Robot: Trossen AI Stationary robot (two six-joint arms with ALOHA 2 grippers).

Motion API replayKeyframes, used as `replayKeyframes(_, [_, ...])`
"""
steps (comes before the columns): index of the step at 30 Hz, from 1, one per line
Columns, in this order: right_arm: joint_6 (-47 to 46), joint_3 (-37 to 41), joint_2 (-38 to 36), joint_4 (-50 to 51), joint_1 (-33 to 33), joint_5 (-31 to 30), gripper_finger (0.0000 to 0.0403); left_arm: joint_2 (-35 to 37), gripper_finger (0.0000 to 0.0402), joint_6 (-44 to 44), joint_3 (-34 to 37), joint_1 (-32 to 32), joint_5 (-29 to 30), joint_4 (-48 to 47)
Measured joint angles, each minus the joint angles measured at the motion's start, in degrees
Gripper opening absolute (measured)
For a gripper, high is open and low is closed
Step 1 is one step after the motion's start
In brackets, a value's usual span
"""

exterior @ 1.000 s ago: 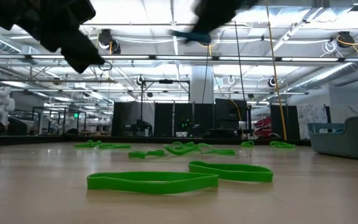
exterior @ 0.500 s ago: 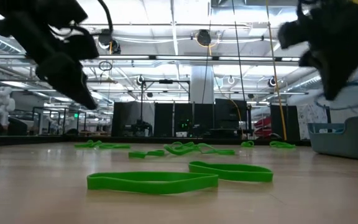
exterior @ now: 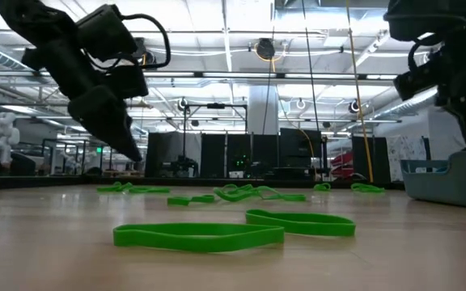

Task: Sort rubber bands into baskets
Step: Put the blue rubber band into the dark blue bin, then put the green rubber band into the green bin

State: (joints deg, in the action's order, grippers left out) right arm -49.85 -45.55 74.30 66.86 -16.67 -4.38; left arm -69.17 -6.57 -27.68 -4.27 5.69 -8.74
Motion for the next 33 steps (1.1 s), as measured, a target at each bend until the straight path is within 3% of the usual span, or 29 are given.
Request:
replayKeyframes(6, [-4.6,0.0,0.0,3.0,0.1,1.8,0.007,-6.1,0.0151,3.4,0.0,1.1,-1.7,8.7])
replayKeyframes(12, [-4.6,0.0,0.0,3.7,0.1,1.8,0.0143,-11.0,0.0172,5.2,0.0,4.6,-9.1,19.2])
replayKeyframes(18, [-3.1,-2.3,0.0,4.6,0.1,4.5,0.0194,-14.5,0.0205,9.7,-0.2,8.8,-7.0,32.1])
replayKeyframes(33, [-1.2,-7.6,0.0,1.8,0.1,1.4,0.0201,-28.2,0.0212,19.5,-10.2,11.4,-4.6,31.0])
